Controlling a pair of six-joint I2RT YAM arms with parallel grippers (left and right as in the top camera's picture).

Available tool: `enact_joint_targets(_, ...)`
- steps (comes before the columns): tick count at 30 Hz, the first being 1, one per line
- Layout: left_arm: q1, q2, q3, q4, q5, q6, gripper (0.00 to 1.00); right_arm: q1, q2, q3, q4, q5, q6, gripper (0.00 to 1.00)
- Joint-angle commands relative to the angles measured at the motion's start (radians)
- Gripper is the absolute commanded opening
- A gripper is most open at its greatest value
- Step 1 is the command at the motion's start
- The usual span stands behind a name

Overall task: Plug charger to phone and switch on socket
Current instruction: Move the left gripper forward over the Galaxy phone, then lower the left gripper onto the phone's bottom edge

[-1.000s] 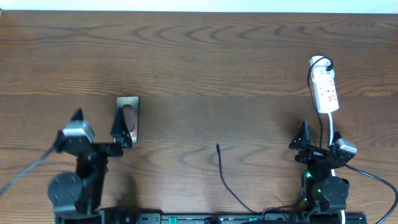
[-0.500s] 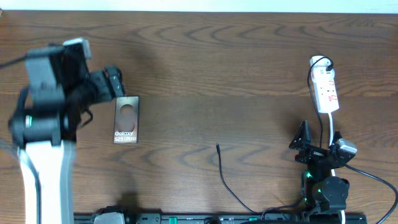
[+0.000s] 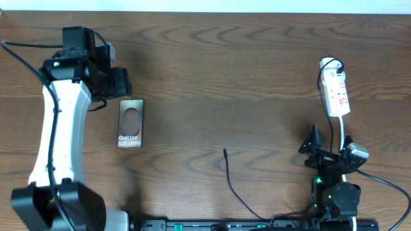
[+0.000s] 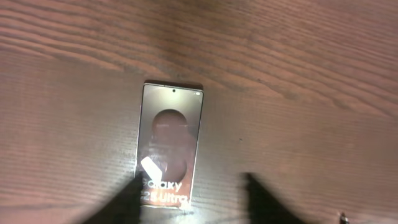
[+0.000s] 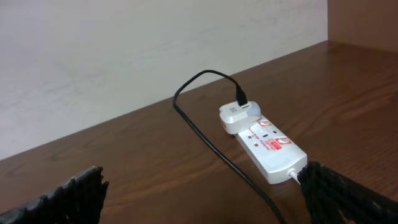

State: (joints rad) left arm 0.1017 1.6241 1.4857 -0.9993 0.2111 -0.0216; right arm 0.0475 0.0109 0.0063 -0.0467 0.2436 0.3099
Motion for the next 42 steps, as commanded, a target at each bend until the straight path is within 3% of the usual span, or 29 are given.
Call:
enact_joint_targets(1, -0.002, 0.037, 0.023, 0.017, 0.005, 0.014, 0.56, 0.006, -0.006, -0.001, -0.004, 0.012, -0.004, 0.99)
enact_joint_targets(2, -0.002, 0.043, 0.023, 0.024, 0.005, 0.014, 0.82, 0.006, -0.006, -0.001, -0.004, 0.012, -0.004, 0.99)
enact_joint_targets(3, -0.002, 0.049, 0.023, 0.030, 0.005, 0.014, 1.00, 0.006, -0.006, -0.001, -0.004, 0.012, -0.004, 0.99)
enact_joint_targets(14, -0.002, 0.052, 0.023, 0.043, 0.004, 0.014, 1.00, 0.006, -0.006, -0.001, -0.004, 0.012, -0.004, 0.99)
enact_joint_targets(19, -0.002, 0.052, 0.023, -0.041, -0.118, 0.014, 1.00, 0.006, -0.006, -0.001, -0.004, 0.012, -0.004, 0.99)
enact_joint_targets(26, -0.002, 0.052, 0.019, -0.177, -0.118, 0.014, 1.00, 0.006, -0.006, -0.001, -0.004, 0.012, -0.004, 0.99)
enact_joint_targets(34, -0.016, 0.052, -0.010, -0.220, -0.103, 0.009, 1.00, 0.006, -0.006, -0.001, -0.004, 0.012, -0.004, 0.99)
enact_joint_targets(42, -0.085, 0.054, -0.010, -0.145, -0.105, 0.014, 1.00, 0.006, -0.006, -0.001, -0.003, 0.012, -0.004, 0.99)
